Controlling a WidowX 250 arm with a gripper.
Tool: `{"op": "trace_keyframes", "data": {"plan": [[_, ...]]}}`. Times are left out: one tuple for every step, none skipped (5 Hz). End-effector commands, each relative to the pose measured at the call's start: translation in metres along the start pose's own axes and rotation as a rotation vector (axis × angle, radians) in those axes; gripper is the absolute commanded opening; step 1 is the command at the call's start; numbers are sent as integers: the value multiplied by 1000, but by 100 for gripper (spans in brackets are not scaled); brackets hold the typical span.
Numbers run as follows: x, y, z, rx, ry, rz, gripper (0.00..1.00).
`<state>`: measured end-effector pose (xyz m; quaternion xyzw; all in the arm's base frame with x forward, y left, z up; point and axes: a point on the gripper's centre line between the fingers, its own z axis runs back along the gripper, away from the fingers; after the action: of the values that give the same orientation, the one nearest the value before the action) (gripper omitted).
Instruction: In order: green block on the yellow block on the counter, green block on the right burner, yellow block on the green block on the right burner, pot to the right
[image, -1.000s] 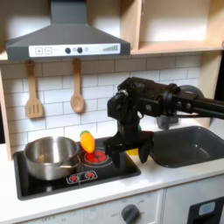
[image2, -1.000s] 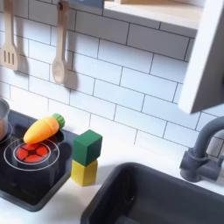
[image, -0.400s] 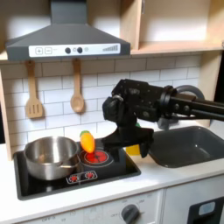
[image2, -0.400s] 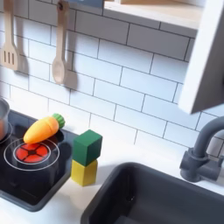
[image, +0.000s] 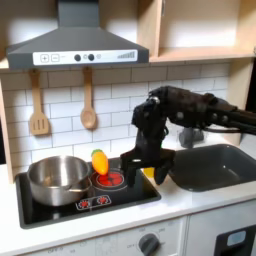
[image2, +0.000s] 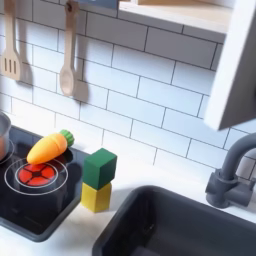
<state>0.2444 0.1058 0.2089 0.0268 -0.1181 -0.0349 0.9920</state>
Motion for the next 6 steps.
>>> {"op": "trace_keyframes", "data": {"plan": [[14, -5, -7, 45, 27, 110, 100], [23, -11, -12, 14, 44, 158, 100], [33, -13, -15, 34, 57, 192, 100], [36, -16, -16, 33, 61, 216, 100], [36, -14, -14, 33, 54, 219, 100], [36, -14, -14, 33, 54, 224, 100]]}}
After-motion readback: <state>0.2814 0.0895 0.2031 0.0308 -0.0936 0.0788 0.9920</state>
